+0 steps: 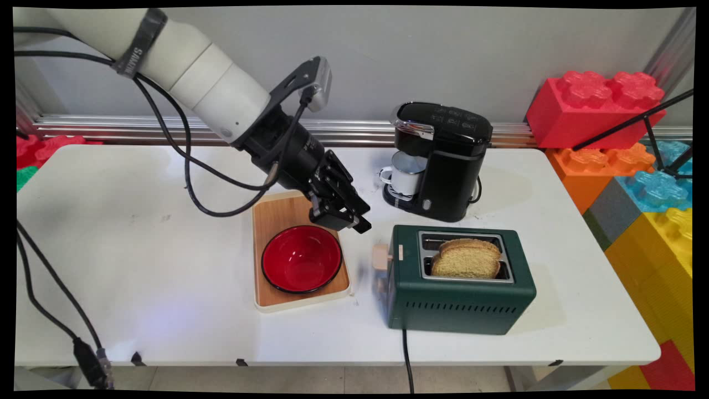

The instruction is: Press the toaster switch

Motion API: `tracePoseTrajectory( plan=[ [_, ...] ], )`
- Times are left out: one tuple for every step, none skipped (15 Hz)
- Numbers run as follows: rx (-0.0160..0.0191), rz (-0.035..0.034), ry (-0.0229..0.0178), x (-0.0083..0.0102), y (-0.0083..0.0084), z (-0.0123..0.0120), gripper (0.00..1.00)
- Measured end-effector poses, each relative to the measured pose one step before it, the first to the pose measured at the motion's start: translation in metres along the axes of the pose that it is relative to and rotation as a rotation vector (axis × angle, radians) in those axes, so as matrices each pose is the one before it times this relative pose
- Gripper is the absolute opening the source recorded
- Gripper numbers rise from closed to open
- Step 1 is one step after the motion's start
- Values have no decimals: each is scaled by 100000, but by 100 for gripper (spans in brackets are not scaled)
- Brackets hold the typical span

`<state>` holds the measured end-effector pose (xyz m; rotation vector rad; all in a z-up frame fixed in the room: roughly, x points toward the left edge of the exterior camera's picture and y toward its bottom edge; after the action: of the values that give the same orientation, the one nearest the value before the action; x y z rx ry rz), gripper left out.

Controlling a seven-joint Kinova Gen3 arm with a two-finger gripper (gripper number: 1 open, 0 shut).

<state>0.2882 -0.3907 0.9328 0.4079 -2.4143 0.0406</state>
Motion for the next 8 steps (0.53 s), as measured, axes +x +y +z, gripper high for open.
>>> tracePoseTrajectory(
  plan=[
    [54,43,-235,-50,91,138,0],
    [-40,-161,-235,-63,85,143,0],
    [-76,-253,-92,-63,71,124,0],
    [37,-251,31,-53,53,114,0],
    [131,-225,114,-42,15,96,0],
    [178,-324,137,-60,13,136,0],
    [455,-591,401,-89,-23,172,0],
    [366,-590,461,-127,-43,143,0]
  ],
)
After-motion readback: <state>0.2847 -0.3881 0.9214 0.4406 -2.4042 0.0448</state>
